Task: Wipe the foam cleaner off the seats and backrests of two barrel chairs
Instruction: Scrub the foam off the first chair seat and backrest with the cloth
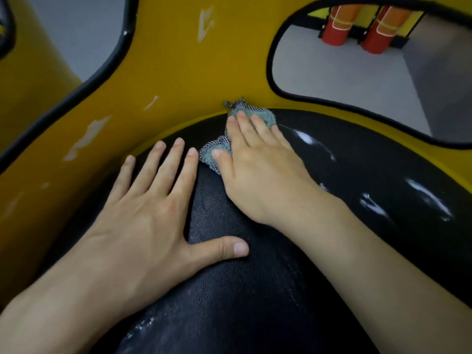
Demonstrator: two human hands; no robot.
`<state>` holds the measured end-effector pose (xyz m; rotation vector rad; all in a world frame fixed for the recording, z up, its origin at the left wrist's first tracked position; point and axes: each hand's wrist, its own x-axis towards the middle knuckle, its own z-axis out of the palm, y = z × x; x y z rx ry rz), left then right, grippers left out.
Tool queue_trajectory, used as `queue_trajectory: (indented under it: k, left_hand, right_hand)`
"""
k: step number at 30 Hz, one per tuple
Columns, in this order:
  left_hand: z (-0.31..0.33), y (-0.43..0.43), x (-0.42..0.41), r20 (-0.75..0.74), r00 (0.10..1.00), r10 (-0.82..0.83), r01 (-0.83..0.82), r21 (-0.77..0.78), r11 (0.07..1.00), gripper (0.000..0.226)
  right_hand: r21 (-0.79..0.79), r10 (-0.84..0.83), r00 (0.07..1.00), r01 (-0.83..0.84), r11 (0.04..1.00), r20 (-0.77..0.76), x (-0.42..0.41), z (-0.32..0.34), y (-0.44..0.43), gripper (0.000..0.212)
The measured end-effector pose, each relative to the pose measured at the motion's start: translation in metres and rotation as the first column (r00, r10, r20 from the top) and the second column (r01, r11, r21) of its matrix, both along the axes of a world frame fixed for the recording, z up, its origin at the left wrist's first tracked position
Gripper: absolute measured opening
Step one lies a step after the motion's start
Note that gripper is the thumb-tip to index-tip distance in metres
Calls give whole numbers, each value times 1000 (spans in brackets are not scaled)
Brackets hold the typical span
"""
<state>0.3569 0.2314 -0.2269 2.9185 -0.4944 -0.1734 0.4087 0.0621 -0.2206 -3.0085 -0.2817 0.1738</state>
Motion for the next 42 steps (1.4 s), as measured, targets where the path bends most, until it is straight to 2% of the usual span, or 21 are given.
queue_trajectory:
  k: [6, 8, 11, 13, 17, 20, 22, 23, 24, 26, 27, 28, 30, 32, 36, 39, 42]
  left_hand:
    - [-3, 2, 2, -13, 1000, -6, 6, 5, 1000, 140]
    - [-4, 3, 2, -21, 1000, -14, 13, -20, 1000, 139]
    - [-2, 3, 3, -14, 1000, 10, -11, -70, 998, 135]
    - [1, 3, 5, 0, 1000, 26, -26, -121, 992, 125]
    - [2, 2, 6, 6, 999, 43, -42, -157, 987, 111]
    - [0, 1, 7, 22, 997, 72, -65, -232, 971, 104]
    - [-2, 2, 7, 32, 995, 91, -79, -275, 958, 98]
    - [-2, 2, 6, 33, 995, 96, -82, -295, 952, 94]
    - [-3, 3, 6, 33, 994, 103, -87, -317, 945, 90]
    - [-4, 3, 6, 33, 993, 112, -94, -339, 936, 84]
    - [-4, 3, 6, 35, 993, 112, -94, -338, 936, 84]
    - [-4, 3, 6, 36, 993, 114, -96, -337, 937, 84]
    - [-5, 3, 6, 36, 992, 122, -102, -344, 934, 83]
    - [-5, 3, 5, 36, 992, 122, -102, -342, 934, 81]
    - [-5, 3, 6, 25, 993, 117, -103, -316, 943, 81]
    - [-3, 3, 6, 12, 994, 107, -98, -311, 945, 81]
    - [-1, 3, 5, -5, 995, 98, -95, -302, 949, 82]
  right_hand:
    - [73, 47, 988, -58, 996, 150, -95, -8, -24, 67]
    - [95, 43, 988, -58, 994, 149, -104, -11, -28, 65]
    - [64, 69, 996, -73, 995, 63, -76, -2, -21, 69]
    - [64, 80, 997, -80, 995, 3, -44, 3, -14, 67]
    - [58, 68, 996, -72, 996, 63, -5, -1, -5, 63]
    - [182, 12, 967, -60, 981, 255, -24, -2, -8, 41]
    - [243, -48, 960, -21, 970, 275, -35, 8, -16, 22]
    - [316, -84, 967, 4, 949, 240, -38, 14, -22, 18]
    - [454, -135, 972, 34, 890, 192, -38, 21, -28, 16]
    - [746, -222, 971, 87, 661, 83, -39, 31, -38, 14]
    - [788, -231, 971, 100, 607, 55, -40, 30, -41, 14]
    - [751, -226, 971, 94, 653, 75, -43, 27, -43, 20]
    - [502, -149, 968, 27, 865, 203, -54, 15, -44, 38]
    - [262, -23, 962, -51, 964, 272, -64, 4, -43, 51]
    - [18, 177, 976, -181, 983, 127, -70, -1, -39, 60]
    - [51, 181, 983, -183, 982, 36, -69, 1, -39, 65]
    - [101, 176, 983, -180, 978, 47, -86, 0, -35, 69]
